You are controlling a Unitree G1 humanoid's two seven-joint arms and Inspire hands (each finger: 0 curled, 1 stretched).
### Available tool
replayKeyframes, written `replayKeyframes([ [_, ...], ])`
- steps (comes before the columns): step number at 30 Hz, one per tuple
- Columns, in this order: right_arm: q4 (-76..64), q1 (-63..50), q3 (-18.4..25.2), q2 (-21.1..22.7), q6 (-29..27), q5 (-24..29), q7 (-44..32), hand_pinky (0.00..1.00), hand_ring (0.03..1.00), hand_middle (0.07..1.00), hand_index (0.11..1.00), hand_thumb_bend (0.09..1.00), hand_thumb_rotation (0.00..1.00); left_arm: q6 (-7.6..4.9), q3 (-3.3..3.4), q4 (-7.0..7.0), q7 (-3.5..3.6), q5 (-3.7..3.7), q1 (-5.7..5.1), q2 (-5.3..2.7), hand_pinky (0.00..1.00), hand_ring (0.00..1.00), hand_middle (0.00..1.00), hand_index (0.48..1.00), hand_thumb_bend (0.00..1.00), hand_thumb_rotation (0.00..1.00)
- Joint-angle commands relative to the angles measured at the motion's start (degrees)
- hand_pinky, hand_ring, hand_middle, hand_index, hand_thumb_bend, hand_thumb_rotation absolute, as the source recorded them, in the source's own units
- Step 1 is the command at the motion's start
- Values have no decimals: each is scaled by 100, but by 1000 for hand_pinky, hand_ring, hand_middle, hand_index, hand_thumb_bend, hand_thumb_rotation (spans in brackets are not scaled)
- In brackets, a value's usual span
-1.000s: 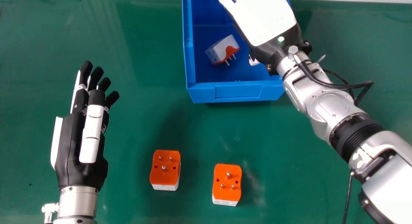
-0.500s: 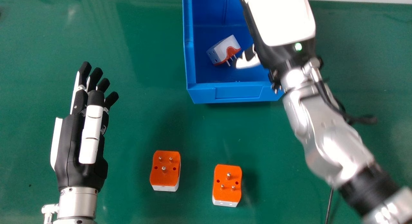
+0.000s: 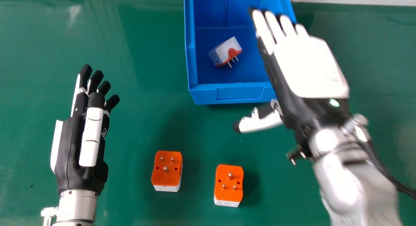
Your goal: Pick all objects and put in blue box
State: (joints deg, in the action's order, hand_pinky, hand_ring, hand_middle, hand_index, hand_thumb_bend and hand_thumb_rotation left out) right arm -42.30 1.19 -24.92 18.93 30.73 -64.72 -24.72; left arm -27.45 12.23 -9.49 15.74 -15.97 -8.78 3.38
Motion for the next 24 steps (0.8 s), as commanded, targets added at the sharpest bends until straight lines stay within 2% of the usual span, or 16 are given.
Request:
replayKeyframes([
  [1, -1046, -107, 330, -7, 52, -386, -1018, 942, 996, 997, 997, 953, 283, -112, 14, 181, 100, -51, 22, 102, 917, 961, 979, 977, 701, 803],
  [4, -1477, 3, 461, 49, -16, -468, -2412, 912, 997, 999, 998, 960, 314, -97, 20, 159, 138, -72, 49, 110, 916, 960, 979, 977, 701, 807],
  [8, -1766, 449, 784, 157, -152, -243, -4184, 908, 998, 999, 999, 960, 325, -78, 30, 180, 71, -19, 63, 107, 918, 961, 981, 978, 709, 811],
  [11, -1770, 865, 1074, 170, -339, 51, -5172, 902, 999, 1000, 999, 961, 329, -77, 35, 205, 39, 21, 63, 121, 921, 962, 982, 978, 715, 813],
  [12, -1770, 981, 1144, 196, -413, 152, -5429, 902, 999, 1000, 999, 961, 329, -65, 41, 207, 44, 14, 66, 130, 921, 962, 982, 978, 715, 813],
  [15, -1770, 1214, 1300, 243, -643, 383, -6030, 892, 999, 1000, 1000, 961, 335, -43, 59, 184, 75, -41, 85, 144, 923, 962, 981, 977, 721, 814],
  [18, -1770, 1379, 1335, 217, -772, 461, -6562, 869, 994, 1000, 1000, 967, 344, -49, 68, 159, 103, -58, 93, 173, 925, 963, 983, 978, 731, 814],
  [24, -1770, 1426, 971, 67, -884, 232, -6778, 793, 957, 975, 982, 971, 387, -120, 87, 73, 150, -75, 119, 231, 930, 965, 985, 979, 755, 807],
])
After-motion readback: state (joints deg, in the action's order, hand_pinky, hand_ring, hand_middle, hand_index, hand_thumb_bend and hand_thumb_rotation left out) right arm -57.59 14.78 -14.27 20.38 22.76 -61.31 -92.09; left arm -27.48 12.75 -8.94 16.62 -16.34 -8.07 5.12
